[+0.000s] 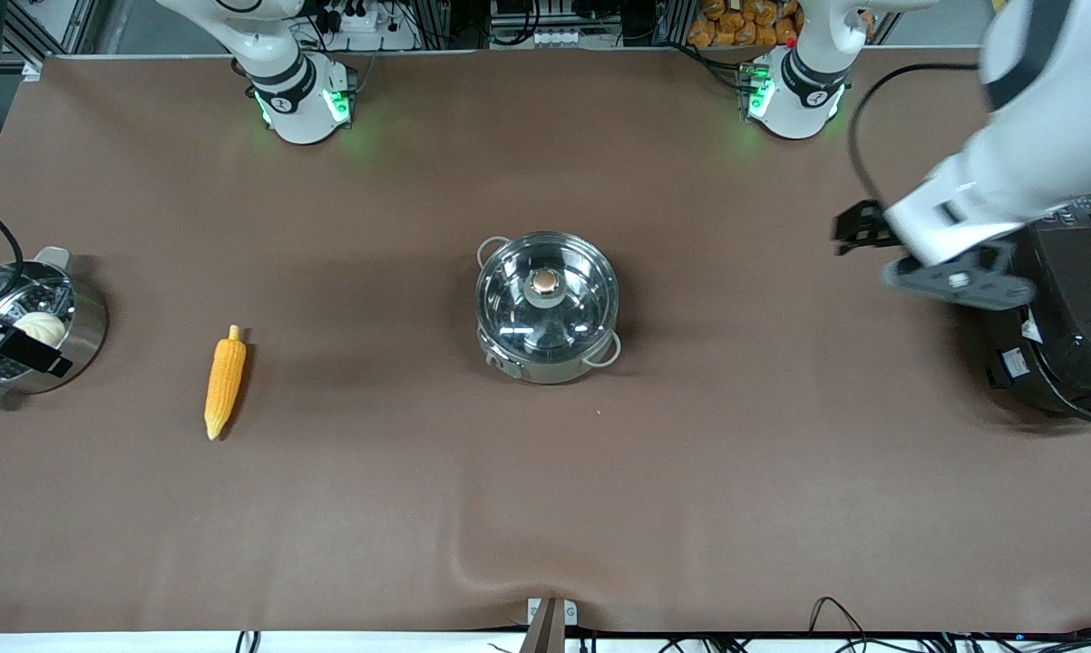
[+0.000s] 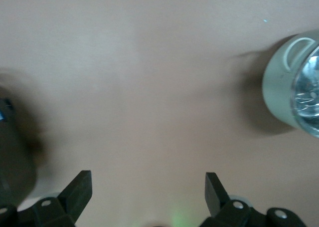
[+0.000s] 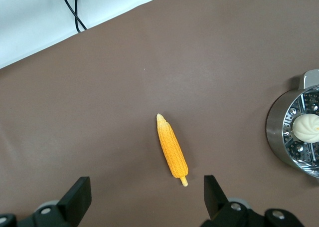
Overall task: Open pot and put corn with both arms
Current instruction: 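Move the left gripper to the pot lid while the right gripper reaches the corn, then lower the left gripper onto the lid knob while the right gripper nears the corn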
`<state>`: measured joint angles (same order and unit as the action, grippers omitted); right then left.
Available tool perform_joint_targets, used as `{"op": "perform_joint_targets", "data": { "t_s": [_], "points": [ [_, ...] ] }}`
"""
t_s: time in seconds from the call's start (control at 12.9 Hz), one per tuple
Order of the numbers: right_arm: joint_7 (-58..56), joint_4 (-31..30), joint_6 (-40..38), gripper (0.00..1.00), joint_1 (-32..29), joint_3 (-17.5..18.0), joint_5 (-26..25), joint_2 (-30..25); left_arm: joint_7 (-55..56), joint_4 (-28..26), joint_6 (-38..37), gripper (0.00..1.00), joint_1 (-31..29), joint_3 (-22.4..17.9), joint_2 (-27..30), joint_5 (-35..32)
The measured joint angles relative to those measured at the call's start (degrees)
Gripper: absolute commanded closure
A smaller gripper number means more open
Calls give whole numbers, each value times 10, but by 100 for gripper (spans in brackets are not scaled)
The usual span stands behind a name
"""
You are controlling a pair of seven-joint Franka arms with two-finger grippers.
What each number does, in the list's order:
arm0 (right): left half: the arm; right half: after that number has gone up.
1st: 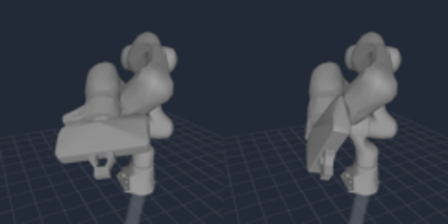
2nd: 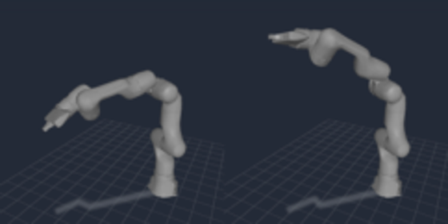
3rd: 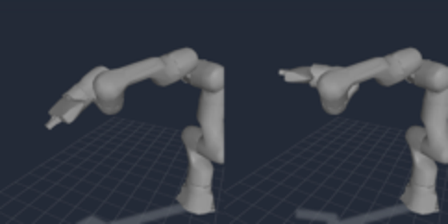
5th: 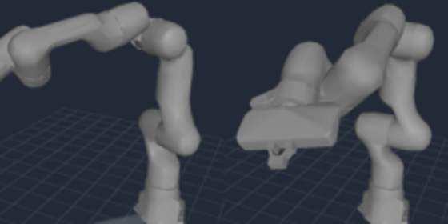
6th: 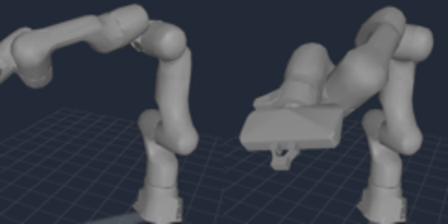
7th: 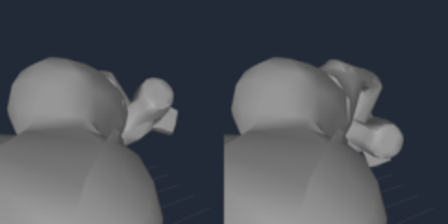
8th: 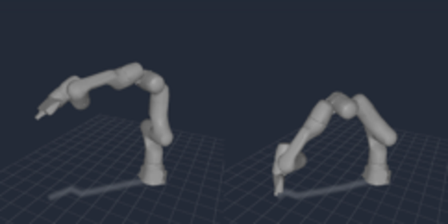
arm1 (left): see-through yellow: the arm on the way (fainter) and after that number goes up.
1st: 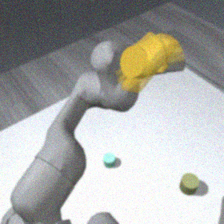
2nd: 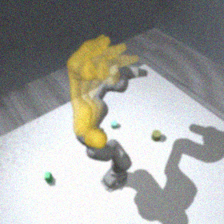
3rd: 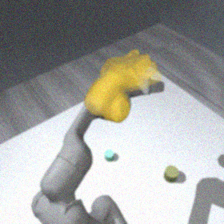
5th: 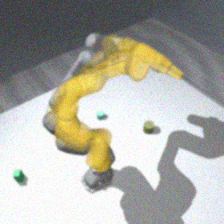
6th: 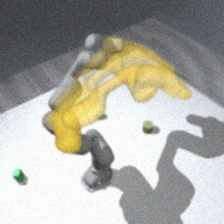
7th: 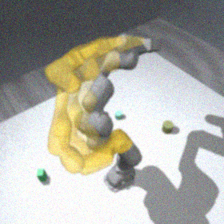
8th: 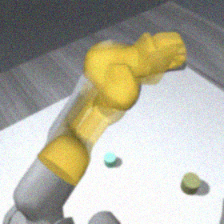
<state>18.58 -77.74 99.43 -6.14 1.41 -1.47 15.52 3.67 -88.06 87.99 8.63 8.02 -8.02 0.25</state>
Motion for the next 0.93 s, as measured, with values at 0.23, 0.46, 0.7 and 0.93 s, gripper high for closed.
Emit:
{"op": "perform_joint_targets", "data": {
  "t_s": [0.23, 0.46, 0.7, 0.93],
  "points": [
    [-2, 0, -6, 0, 0, 1, 1, 0, 90, 7, 11, 0, 40, 27, -33, 0],
    [-7, 0, -22, 0, 33, 5, 6, 1, 168, 18, 26, 0, 91, 29, -56, 0],
    [-8, 2, -65, 0, 70, 6, 44, -2, 256, 35, 52, 0, 143, 29, -88, 0],
    [-35, 5, -95, 0, 70, 3, 62, -6, 351, 41, 106, 0, 205, 30, -125, 0]
  ]
}}
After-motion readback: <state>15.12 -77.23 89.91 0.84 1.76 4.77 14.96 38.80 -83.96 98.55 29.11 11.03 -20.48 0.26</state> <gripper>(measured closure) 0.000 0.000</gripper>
